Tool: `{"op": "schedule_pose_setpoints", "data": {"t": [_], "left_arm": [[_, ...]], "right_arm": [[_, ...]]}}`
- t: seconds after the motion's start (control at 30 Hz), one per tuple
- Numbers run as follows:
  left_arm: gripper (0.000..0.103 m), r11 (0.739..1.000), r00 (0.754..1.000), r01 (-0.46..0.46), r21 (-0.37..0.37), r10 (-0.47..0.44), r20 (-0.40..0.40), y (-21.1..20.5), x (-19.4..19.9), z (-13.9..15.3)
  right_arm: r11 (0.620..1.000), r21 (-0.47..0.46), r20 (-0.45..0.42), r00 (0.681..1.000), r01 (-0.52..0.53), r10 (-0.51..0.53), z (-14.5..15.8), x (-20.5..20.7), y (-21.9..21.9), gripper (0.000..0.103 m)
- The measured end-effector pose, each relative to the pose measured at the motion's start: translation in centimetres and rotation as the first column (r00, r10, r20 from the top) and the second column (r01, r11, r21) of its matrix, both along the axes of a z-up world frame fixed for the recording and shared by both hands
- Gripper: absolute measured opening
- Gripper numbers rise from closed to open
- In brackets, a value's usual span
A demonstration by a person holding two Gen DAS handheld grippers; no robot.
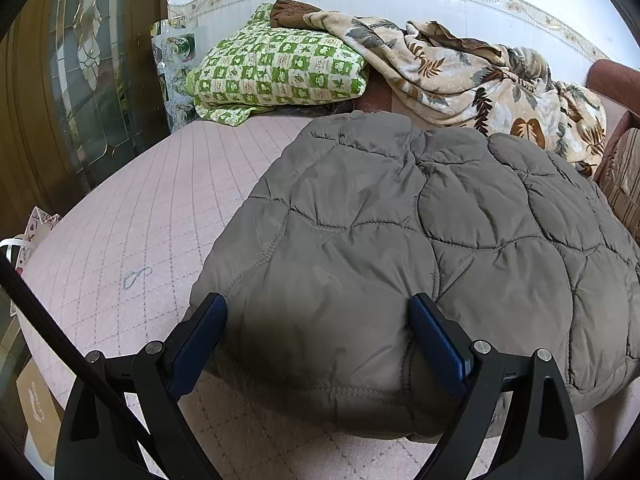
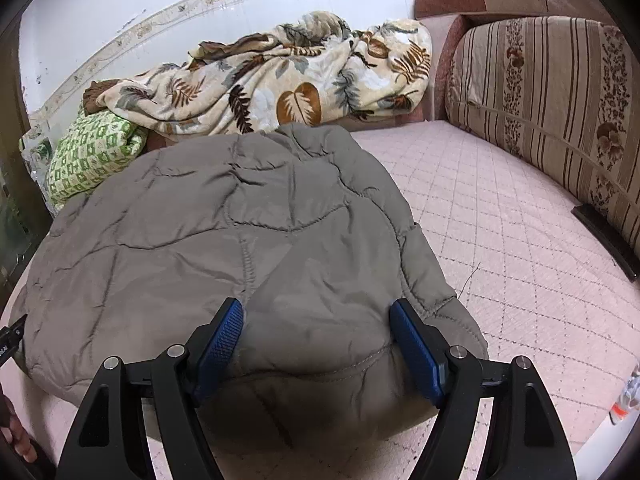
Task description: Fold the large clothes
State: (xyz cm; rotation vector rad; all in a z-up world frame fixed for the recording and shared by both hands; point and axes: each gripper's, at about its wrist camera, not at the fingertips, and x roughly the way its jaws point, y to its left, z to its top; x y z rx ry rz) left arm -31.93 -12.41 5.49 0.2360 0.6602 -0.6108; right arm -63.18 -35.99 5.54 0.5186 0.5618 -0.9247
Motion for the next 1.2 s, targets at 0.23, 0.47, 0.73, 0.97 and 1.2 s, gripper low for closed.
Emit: {"op": "schedule_pose_setpoints", "data": {"t": [0.23,0.47,0.73,0.97,1.2], "left_arm": [[0.092,0.997,0.999,0.028,-0.067,-0.025,0.039,1.1,-1.2,2.2],[0.092,0.986,0.986,0.123,-0.115,-0.109,0.124,3.1,-6.7,5.9],[0.099,0.985,0.979,0.155,-0.075,-0.143,0.143,5.9,-11.8,7.8],[0.099,0.982,0.968,0.178,-0.062,-0.163,0.191,6.6,-13.0,9.4],[0.100,0.984,0.974,0.180,-0.006,-0.178,0.137,6.7,-13.1,9.3]], "right_arm": [[0.993,-0.103,0.031,0.998,-0.050,0.054,2.2,0.4,2.5,0.081],[0.978,-0.181,0.087,0.989,-0.107,0.124,5.5,0.8,7.7,0.087],[0.938,-0.308,0.141,0.967,-0.159,0.210,9.7,-1.1,17.1,0.096],[0.918,-0.362,0.146,0.963,-0.161,0.226,11.1,-1.3,19.0,0.097],[0.928,-0.334,0.131,0.967,-0.166,0.221,10.4,-1.0,19.0,0.097]]}}
